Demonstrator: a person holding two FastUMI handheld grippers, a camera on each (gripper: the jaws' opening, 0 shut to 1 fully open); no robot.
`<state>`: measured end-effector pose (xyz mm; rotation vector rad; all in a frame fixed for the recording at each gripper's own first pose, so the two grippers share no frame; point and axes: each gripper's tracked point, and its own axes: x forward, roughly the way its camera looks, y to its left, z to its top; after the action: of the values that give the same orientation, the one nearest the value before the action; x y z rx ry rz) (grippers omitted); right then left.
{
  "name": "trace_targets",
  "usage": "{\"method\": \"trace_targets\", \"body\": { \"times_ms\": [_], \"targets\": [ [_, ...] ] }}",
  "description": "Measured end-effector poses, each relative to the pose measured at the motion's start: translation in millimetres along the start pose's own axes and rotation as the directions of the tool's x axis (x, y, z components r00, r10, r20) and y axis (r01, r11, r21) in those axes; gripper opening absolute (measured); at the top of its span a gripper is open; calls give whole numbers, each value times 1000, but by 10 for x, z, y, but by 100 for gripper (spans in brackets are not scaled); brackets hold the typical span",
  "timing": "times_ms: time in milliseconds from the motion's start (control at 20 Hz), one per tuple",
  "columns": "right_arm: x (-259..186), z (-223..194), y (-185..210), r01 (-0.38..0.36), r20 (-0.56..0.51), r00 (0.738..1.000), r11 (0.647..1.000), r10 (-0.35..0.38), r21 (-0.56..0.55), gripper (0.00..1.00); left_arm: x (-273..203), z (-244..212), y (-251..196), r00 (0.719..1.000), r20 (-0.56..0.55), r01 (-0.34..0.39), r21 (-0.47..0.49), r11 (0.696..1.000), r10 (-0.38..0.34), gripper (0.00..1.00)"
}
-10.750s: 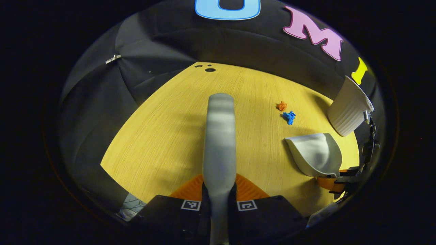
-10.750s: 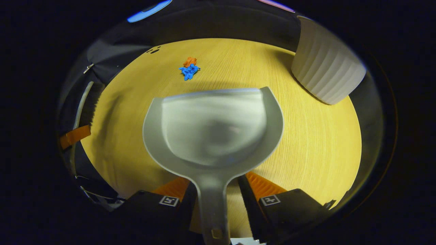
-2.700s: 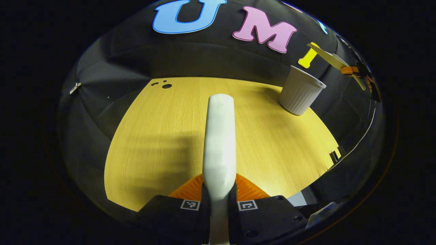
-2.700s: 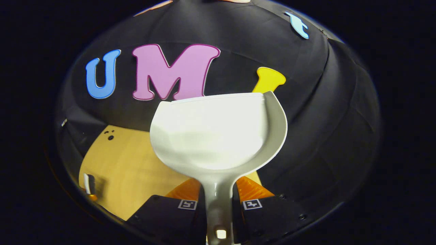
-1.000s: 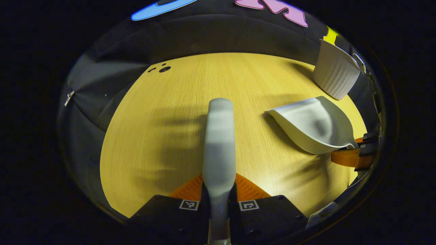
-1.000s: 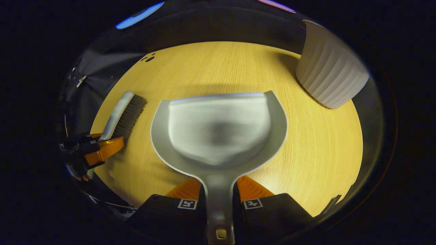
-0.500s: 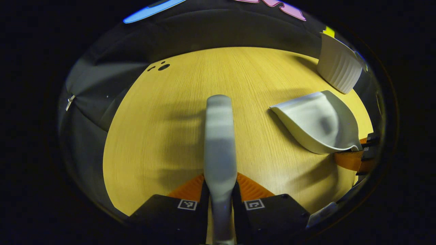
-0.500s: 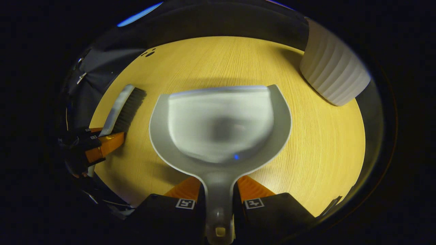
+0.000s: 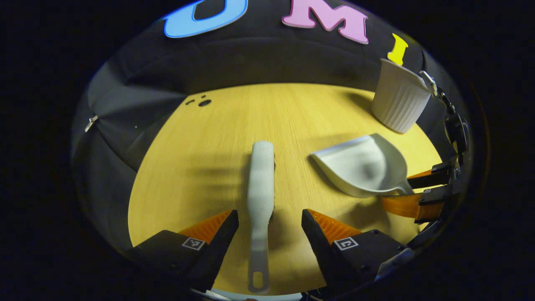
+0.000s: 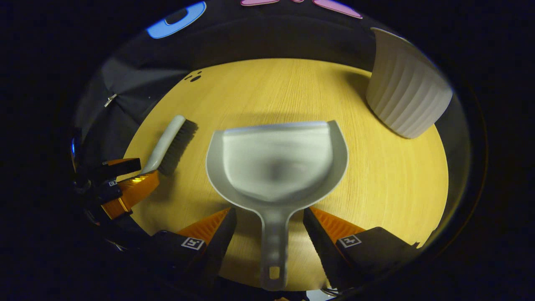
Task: Pick up the small broom and dustpan from the desktop, sweep the trash into the dustpan with the broom, and then empty the trash into the garbage bin.
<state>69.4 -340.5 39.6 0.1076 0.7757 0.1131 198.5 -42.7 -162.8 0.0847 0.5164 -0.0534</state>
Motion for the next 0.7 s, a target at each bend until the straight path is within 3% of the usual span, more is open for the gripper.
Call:
{"method": "trace_targets", "body": {
  "times_ms": [150,300,500,700],
  "targets": [
    [-325,264,-35,15,137,991,999,-11,-28,99,-392,218,25,991,132,-11,-80,997,22,96],
    [-658,497,32,26,276,961,999,-18,-25,99,-849,406,131,964,256,-44,-127,991,76,96],
    [-1174,697,197,20,435,900,1000,-7,-25,99,-1567,593,258,894,425,-100,-125,987,144,95],
    [-1685,770,431,6,553,833,1000,12,-31,99,-2140,643,281,831,531,-142,-84,986,165,95]
  ]
}}
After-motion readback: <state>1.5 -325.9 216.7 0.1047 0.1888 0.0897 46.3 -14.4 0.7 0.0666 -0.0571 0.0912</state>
